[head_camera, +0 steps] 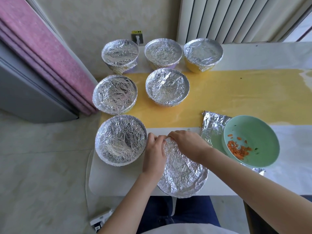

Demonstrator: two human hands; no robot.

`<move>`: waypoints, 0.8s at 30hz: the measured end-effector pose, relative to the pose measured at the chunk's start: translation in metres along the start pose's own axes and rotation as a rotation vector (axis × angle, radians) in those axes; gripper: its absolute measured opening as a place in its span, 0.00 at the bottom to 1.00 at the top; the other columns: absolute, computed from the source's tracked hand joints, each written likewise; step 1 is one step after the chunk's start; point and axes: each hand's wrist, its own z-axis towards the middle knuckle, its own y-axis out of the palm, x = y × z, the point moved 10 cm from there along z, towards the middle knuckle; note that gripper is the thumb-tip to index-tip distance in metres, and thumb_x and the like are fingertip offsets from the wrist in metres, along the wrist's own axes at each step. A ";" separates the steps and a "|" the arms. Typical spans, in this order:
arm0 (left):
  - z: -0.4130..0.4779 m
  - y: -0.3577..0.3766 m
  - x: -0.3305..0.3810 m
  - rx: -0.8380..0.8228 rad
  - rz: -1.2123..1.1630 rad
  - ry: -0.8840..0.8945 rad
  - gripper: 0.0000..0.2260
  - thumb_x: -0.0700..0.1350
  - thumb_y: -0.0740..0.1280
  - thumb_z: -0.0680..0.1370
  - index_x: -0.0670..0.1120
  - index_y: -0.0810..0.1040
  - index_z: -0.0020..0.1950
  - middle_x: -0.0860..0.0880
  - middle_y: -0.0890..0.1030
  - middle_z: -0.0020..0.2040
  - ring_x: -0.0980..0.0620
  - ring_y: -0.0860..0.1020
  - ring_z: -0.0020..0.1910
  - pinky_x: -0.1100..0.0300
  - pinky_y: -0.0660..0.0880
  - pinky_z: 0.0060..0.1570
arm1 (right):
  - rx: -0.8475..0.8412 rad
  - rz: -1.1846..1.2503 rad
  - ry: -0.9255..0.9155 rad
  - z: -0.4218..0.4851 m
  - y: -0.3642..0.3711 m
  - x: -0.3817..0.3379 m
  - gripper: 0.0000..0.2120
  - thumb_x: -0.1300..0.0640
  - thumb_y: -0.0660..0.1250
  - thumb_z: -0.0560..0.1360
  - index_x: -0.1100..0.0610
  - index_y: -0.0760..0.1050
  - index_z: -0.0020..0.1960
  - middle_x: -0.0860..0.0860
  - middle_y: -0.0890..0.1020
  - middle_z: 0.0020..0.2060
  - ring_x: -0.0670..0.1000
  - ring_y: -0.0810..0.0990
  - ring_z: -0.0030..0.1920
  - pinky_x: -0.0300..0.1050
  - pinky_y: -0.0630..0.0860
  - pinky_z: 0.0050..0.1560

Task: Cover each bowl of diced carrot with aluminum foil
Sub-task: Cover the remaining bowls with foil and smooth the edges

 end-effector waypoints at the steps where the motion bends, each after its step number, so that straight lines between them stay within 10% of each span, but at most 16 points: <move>1: 0.000 -0.001 0.001 0.009 0.001 0.005 0.08 0.32 0.64 0.76 0.40 0.79 0.53 0.47 0.69 0.46 0.54 0.72 0.39 0.63 0.73 0.43 | -0.002 -0.014 0.009 0.000 -0.001 0.000 0.17 0.68 0.55 0.75 0.56 0.70 0.61 0.52 0.79 0.52 0.55 0.78 0.48 0.45 0.68 0.41; 13: -0.009 0.003 -0.005 -0.068 -0.006 -0.082 0.22 0.27 0.60 0.75 0.42 0.71 0.67 0.49 0.65 0.52 0.54 0.73 0.44 0.63 0.73 0.48 | 0.096 0.336 0.076 -0.002 0.007 0.019 0.15 0.56 0.55 0.82 0.58 0.73 0.64 0.54 0.80 0.58 0.56 0.78 0.56 0.49 0.72 0.55; 24: -0.012 0.015 -0.011 -0.123 0.028 -0.146 0.23 0.27 0.59 0.75 0.42 0.71 0.68 0.46 0.76 0.63 0.50 0.74 0.61 0.64 0.67 0.61 | 0.057 0.251 0.102 -0.007 0.014 0.032 0.11 0.65 0.57 0.79 0.61 0.77 0.54 0.58 0.82 0.39 0.59 0.79 0.38 0.46 0.69 0.36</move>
